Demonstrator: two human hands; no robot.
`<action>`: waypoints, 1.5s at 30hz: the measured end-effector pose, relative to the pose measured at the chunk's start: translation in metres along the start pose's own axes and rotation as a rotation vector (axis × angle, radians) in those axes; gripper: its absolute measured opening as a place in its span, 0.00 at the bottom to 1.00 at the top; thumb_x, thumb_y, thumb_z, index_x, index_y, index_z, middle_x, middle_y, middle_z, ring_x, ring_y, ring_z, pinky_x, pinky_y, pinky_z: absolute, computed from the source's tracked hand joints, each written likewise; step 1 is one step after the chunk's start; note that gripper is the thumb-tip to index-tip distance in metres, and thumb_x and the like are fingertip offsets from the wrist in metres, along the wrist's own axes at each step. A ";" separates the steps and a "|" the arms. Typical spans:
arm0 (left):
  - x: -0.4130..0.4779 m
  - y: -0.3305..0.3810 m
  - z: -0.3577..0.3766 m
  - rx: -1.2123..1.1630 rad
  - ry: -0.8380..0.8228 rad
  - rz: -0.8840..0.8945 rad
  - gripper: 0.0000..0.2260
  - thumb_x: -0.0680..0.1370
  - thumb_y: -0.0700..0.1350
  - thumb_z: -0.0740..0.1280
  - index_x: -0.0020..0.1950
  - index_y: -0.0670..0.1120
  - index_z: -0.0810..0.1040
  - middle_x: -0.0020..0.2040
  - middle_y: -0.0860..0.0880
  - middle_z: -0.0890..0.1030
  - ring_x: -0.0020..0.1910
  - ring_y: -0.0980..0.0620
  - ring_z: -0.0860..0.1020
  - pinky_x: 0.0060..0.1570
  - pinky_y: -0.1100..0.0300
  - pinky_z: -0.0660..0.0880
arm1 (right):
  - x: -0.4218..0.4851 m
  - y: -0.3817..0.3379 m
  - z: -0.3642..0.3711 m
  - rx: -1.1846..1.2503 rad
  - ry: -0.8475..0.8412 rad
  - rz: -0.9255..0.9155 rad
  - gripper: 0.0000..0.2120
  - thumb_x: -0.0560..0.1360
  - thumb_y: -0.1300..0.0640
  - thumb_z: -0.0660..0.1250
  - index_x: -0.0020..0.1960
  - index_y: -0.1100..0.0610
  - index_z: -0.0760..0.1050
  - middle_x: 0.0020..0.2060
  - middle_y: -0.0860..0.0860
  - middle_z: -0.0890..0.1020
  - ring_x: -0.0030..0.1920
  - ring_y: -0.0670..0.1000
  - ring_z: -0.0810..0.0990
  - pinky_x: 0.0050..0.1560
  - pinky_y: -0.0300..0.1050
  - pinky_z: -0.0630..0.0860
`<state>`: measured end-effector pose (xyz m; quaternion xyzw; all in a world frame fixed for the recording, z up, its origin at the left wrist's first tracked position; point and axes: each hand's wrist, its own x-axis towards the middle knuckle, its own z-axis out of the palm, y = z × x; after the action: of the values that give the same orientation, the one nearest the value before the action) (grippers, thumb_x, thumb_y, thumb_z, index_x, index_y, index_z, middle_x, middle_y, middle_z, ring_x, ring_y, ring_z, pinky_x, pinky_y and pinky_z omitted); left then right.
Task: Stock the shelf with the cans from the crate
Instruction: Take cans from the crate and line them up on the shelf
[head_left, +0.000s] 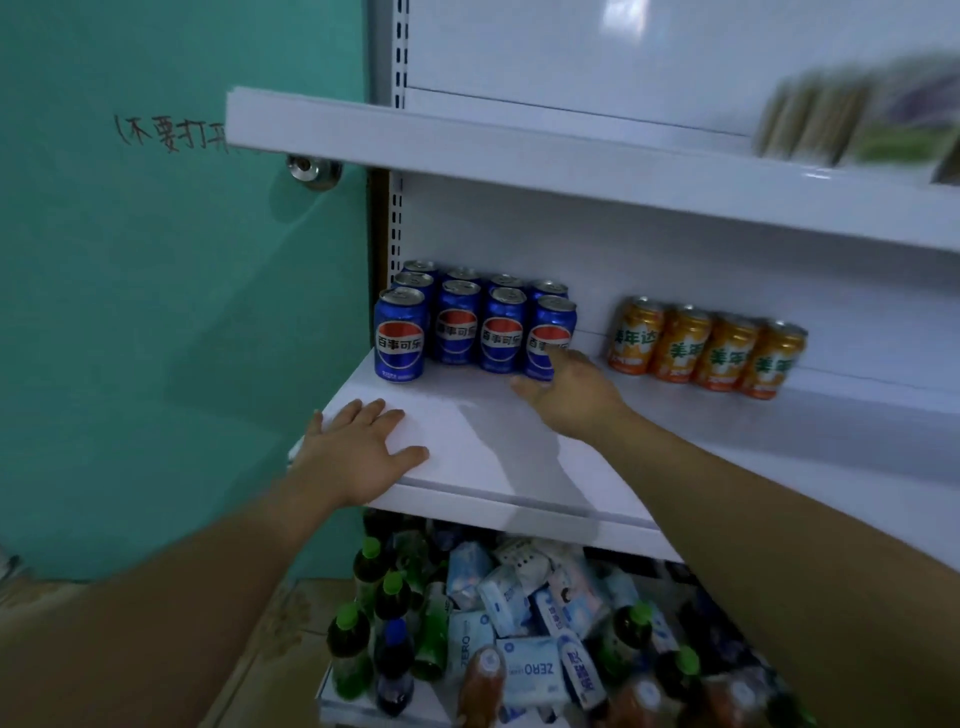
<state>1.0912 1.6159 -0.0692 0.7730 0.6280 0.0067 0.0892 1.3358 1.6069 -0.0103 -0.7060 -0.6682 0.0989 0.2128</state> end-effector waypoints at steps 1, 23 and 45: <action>0.001 0.004 -0.005 -0.021 -0.025 -0.042 0.34 0.76 0.69 0.50 0.79 0.55 0.51 0.80 0.51 0.48 0.78 0.48 0.47 0.74 0.39 0.44 | -0.007 0.008 -0.010 -0.046 -0.017 0.035 0.32 0.78 0.39 0.60 0.75 0.54 0.60 0.72 0.55 0.69 0.69 0.58 0.69 0.64 0.48 0.67; -0.243 0.473 0.117 0.043 -0.504 1.147 0.32 0.77 0.60 0.64 0.77 0.48 0.60 0.77 0.48 0.61 0.73 0.47 0.63 0.70 0.53 0.64 | -0.467 0.271 -0.180 -0.156 0.255 1.054 0.36 0.76 0.36 0.61 0.77 0.52 0.57 0.73 0.53 0.68 0.69 0.56 0.69 0.64 0.50 0.70; -0.301 0.656 0.431 0.433 -0.990 1.137 0.32 0.77 0.57 0.66 0.76 0.47 0.61 0.75 0.46 0.64 0.70 0.46 0.68 0.66 0.54 0.68 | -0.683 0.532 0.012 0.391 0.037 1.594 0.25 0.78 0.44 0.62 0.70 0.55 0.66 0.61 0.56 0.77 0.55 0.55 0.76 0.52 0.45 0.72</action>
<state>1.7168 1.1390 -0.3665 0.8891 0.0103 -0.4168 0.1888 1.7503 0.9267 -0.3494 -0.9205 0.0670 0.3234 0.2090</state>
